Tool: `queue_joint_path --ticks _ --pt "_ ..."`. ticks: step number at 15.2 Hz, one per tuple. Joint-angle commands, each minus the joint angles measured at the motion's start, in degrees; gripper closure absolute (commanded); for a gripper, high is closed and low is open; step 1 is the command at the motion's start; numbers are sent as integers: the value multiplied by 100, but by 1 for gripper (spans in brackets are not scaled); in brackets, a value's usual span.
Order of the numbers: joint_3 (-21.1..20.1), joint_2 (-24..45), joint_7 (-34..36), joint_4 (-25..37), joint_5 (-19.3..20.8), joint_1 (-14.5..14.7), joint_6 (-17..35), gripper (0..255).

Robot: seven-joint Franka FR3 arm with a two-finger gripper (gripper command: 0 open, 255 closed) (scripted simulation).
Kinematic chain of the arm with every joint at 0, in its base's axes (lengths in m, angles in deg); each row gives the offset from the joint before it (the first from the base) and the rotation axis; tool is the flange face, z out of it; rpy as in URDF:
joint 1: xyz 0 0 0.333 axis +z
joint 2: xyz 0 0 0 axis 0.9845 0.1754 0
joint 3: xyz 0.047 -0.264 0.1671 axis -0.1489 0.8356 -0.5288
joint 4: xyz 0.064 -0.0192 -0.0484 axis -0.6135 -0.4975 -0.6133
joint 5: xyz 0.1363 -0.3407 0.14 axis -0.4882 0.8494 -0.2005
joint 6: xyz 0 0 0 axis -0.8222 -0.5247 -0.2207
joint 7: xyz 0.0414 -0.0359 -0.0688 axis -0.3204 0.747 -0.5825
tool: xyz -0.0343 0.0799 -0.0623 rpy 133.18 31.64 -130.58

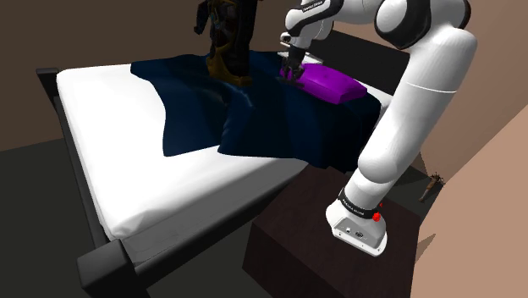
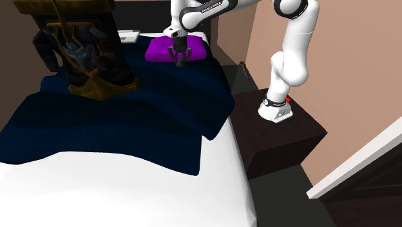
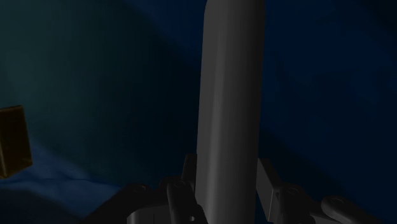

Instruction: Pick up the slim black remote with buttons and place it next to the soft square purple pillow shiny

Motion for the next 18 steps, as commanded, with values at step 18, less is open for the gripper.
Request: queue_joint_path --ticks 18 --pt "-65 621 -277 -764 -361 -62 1337 255"
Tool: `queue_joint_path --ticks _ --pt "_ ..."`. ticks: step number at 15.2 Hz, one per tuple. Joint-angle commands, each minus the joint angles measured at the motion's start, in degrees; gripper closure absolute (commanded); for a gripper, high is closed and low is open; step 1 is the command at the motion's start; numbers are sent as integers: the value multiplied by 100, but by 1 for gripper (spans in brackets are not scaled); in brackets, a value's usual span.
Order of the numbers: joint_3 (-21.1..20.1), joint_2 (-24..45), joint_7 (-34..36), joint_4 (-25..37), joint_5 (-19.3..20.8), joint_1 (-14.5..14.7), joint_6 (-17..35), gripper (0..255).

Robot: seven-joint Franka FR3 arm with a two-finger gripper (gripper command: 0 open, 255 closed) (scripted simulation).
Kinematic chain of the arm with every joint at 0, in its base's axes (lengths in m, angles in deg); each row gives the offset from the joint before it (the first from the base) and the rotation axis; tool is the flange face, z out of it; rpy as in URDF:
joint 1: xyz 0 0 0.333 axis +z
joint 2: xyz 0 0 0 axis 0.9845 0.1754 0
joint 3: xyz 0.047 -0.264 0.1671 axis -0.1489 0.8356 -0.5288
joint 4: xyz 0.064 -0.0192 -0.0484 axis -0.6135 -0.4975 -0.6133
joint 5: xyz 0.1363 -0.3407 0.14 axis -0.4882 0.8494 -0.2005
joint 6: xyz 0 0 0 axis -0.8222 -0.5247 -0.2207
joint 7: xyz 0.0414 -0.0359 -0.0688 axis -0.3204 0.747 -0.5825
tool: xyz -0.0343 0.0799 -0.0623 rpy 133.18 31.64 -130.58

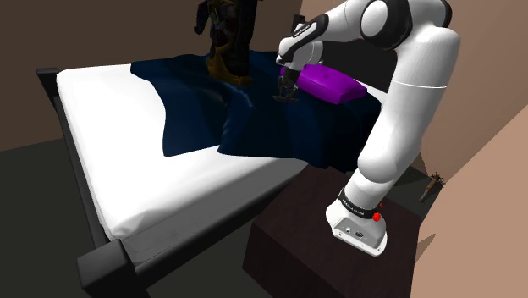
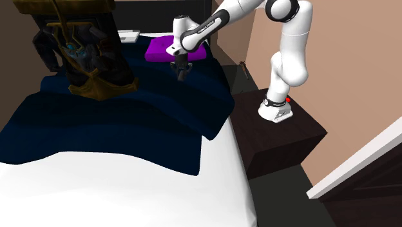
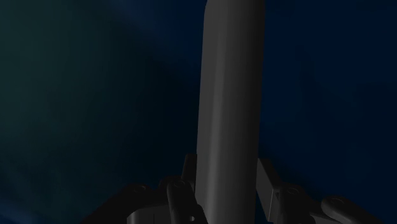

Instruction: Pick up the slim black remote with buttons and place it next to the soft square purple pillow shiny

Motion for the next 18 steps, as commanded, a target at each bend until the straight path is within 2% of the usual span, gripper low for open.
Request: queue_joint_path --ticks 1,5,12,13,18 --pt "-13 83 -44 -72 -54 -13 151 255" --pt "-48 259 -124 -163 -163 -40 405 255" --pt "-50 259 -123 -163 -162 -41 405 255" --pt "-50 262 -123 -160 -163 -41 404 0" --pt "-49 258 -124 -164 -162 -41 405 0"
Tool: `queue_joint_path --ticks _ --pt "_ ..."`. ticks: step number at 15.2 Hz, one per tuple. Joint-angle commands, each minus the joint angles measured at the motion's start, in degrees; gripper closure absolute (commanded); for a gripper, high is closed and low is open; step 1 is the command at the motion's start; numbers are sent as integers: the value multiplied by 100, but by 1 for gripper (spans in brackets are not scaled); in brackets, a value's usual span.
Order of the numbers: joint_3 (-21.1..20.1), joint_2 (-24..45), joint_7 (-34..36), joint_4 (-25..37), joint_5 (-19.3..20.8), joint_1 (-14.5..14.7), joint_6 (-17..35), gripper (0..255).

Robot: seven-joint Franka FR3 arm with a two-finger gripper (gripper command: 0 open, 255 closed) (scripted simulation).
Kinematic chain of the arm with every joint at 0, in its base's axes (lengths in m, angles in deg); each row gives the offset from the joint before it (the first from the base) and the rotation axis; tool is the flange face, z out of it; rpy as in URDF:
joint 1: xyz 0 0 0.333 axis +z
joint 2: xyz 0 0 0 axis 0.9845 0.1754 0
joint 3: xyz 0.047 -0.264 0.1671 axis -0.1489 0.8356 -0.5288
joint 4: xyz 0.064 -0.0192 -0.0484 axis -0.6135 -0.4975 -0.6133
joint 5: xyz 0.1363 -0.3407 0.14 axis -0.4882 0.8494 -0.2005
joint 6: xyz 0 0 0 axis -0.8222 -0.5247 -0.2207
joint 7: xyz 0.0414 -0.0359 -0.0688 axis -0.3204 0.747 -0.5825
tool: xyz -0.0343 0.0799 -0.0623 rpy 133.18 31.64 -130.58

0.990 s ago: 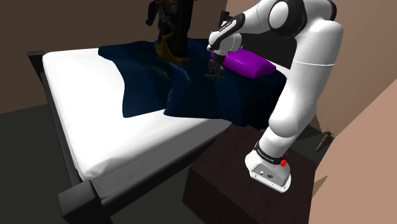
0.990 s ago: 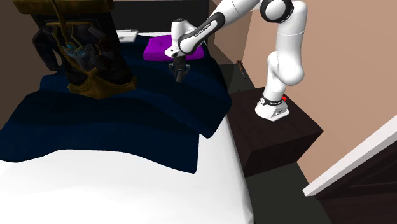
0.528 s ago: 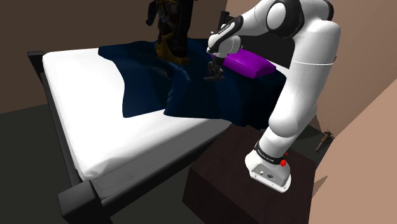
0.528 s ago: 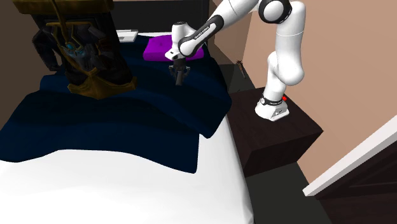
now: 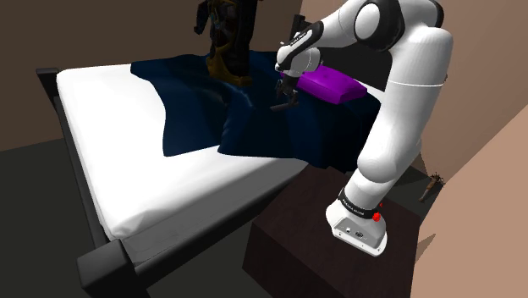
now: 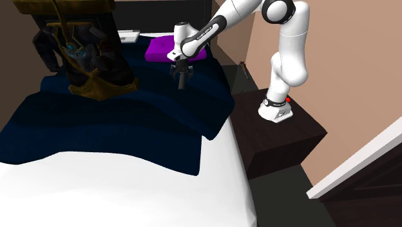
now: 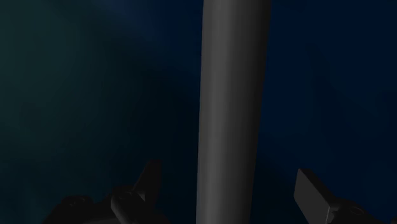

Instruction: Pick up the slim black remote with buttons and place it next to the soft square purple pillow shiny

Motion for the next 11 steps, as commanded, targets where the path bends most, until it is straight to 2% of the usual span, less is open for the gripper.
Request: queue_joint_path --ticks 1,4,11 --pt "28 -132 52 36 77 20 -157 0" --pt "87 -473 182 176 272 62 -611 0" --pt "85 -473 182 176 273 60 -611 0"
